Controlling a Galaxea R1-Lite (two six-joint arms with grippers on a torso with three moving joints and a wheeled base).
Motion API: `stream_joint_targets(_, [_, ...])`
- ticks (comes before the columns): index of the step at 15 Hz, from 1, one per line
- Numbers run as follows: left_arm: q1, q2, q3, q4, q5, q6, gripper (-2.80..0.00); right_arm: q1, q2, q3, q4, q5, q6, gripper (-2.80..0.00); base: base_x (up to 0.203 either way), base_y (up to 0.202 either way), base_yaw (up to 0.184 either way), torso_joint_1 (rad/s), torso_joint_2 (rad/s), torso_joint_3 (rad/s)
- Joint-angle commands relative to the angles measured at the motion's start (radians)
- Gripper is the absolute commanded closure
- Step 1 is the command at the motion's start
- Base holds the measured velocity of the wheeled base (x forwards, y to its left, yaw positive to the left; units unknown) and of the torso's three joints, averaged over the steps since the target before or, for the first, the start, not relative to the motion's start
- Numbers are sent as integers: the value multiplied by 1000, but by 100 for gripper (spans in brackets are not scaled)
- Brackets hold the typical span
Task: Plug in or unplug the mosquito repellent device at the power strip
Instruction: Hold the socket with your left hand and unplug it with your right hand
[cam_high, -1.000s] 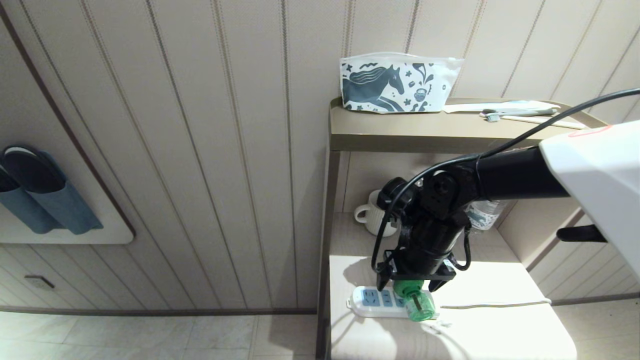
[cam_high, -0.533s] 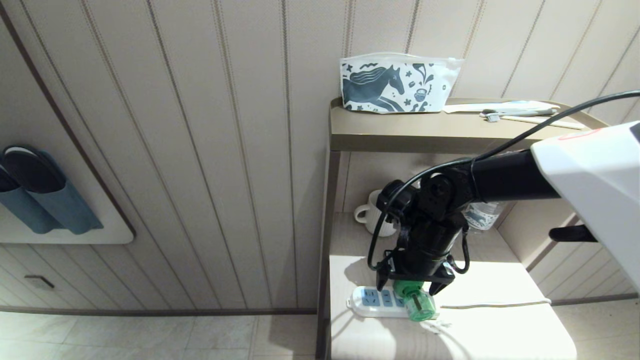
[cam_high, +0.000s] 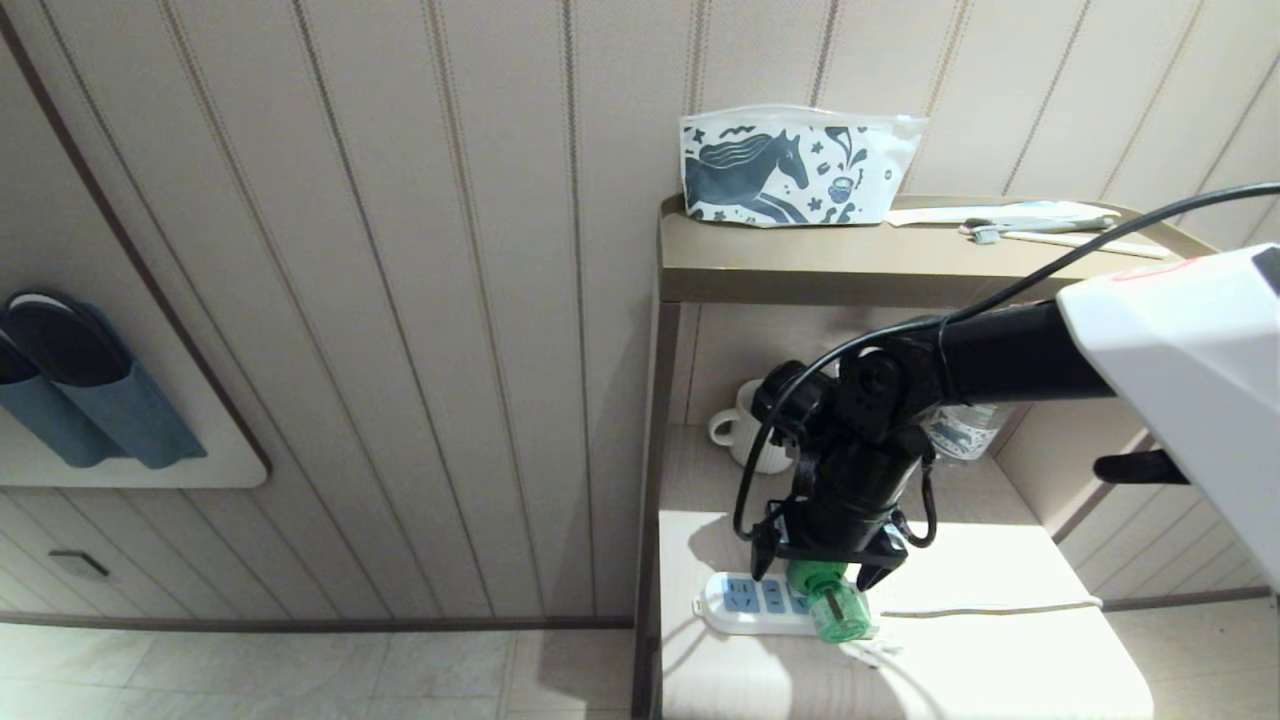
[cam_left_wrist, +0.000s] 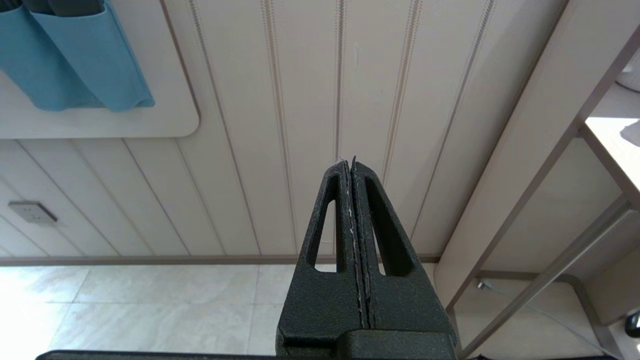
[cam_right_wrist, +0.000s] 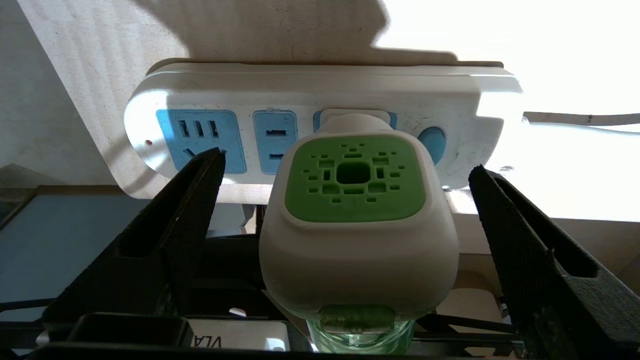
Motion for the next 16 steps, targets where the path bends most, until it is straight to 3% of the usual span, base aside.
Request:
stream_joint_targets(1, [-1, 1, 0, 0, 0, 0, 0, 1, 0, 1, 4, -1, 3, -280, 0, 0, 0, 0, 0, 0])
stream_joint_targets(6, [0, 1, 0, 0, 0, 0, 0, 1, 11, 4, 3, -5, -2, -280, 0, 0, 0, 0, 0, 0])
stream_joint_targets(7, [-1, 1, 0, 0, 0, 0, 0, 1, 9, 8, 2, -6, -3, 0, 0, 0, 0, 0, 0, 0])
stream_joint_targets(16, [0, 1, 0, 0, 0, 0, 0, 1, 11, 10, 0, -6, -6, 0, 0, 0, 0, 0, 0, 0])
